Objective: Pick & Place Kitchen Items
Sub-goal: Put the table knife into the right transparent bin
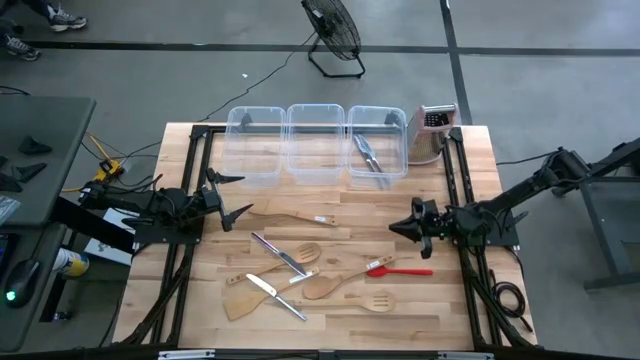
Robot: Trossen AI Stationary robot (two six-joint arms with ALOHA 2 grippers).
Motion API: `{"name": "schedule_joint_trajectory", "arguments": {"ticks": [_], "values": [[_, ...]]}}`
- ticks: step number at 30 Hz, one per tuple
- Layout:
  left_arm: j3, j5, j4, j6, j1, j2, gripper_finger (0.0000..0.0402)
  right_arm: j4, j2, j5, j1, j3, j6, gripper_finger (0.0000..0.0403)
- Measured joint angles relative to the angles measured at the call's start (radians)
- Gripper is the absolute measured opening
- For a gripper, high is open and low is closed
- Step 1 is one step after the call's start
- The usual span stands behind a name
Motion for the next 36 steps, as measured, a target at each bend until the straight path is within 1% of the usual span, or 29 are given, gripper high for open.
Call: {"name": "schedule_joint_trajectory", "arguments": {"ticks": [3,7,12,16,22,28,32,36], "values": [[0.0,0.0,0.0,0.0,0.0,0.0,0.0388,0.023,0.0,-0.009,-0.015,0.0,-0.061,0.0003],[0.0,0.0,0.0,0.0,0.0,0.0,0.0388,0.036,0.0,0.032,-0.023,0.0,-0.099,0.0003],[0.0,0.0,0.0,0.0,0.0,0.0,0.0388,-0.032,0.001,-0.013,-0.023,0.0,-0.057,0.0003],[0.0,0.0,0.0,0.0,0.0,0.0,0.0388,-0.042,0.001,-0.058,-0.023,-0.001,-0.048,0.0002],[0.0,0.0,0.0,0.0,0.0,0.0,0.0388,-0.023,0.001,-0.029,-0.023,-0.001,-0.115,0.0002],[0.0,0.0,0.0,0.0,0.0,0.0,0.0388,-0.058,0.001,-0.036,-0.023,-0.001,-0.078,0.0002],[0.0,0.0,0.0,0.0,0.0,0.0,0.0388,-0.062,0.001,-0.085,-0.023,-0.001,-0.067,0.0002],[0.0,0.0,0.0,0.0,0.0,0.0,0.0388,-0.062,0.001,-0.106,-0.023,-0.001,-0.065,0.0002]]}}
